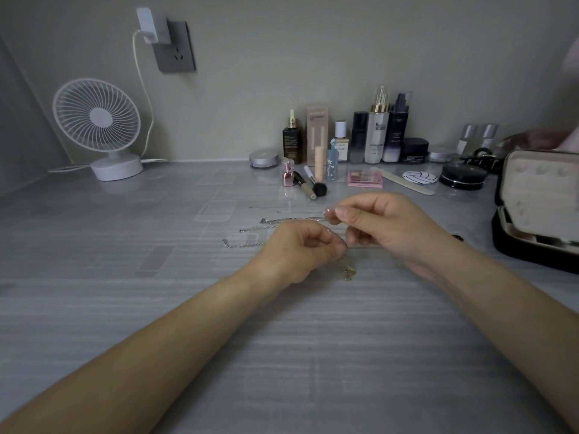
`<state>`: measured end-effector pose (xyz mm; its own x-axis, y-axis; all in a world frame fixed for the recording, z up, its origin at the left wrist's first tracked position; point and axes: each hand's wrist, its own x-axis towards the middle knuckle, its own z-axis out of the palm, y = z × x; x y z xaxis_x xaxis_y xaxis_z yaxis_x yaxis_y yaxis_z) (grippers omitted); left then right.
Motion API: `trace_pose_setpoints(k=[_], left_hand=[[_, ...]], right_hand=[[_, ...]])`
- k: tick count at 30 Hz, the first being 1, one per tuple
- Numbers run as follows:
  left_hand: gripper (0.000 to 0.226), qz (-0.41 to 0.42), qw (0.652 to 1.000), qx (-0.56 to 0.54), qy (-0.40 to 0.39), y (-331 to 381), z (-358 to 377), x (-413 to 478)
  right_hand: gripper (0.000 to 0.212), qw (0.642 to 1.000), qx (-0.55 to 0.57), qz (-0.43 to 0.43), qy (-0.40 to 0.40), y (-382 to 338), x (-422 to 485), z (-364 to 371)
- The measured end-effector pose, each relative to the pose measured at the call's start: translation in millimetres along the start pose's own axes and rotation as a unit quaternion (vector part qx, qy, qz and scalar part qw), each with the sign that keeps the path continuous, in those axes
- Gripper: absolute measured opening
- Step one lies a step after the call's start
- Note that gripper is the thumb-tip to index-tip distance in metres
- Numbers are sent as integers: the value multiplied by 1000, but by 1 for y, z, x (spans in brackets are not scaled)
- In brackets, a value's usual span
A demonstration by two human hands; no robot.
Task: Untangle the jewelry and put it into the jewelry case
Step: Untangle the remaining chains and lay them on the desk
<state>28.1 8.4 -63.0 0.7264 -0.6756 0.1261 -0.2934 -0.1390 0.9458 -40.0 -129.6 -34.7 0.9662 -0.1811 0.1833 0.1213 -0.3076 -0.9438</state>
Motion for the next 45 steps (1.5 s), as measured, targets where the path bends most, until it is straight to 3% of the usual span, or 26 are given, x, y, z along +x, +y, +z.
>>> trace_pose_setpoints(k=[3, 8, 20, 26, 34, 45], left_hand=[[9, -16, 997, -71, -5, 4, -4, -1], [13, -31, 994, -107, 11, 5, -8, -1], [23, -6, 998, 30, 60, 6, -6, -1], [28, 17, 997, 52, 56, 5, -6, -1], [30, 43, 995, 56, 77, 3, -9, 2], [26, 15, 993, 70, 91, 6, -14, 0]], right_hand=[[10, 995, -89, -3, 42, 4, 4, -3], [10, 984, -178, -12, -12, 3, 2, -8], [2, 936, -346, -59, 13, 0, -5, 2], [16, 934, -353, -47, 18, 1, -3, 1], [13, 952, -302, -34, 25, 2, 1, -4], [18, 975, -222, -5, 21, 2, 4, -13]])
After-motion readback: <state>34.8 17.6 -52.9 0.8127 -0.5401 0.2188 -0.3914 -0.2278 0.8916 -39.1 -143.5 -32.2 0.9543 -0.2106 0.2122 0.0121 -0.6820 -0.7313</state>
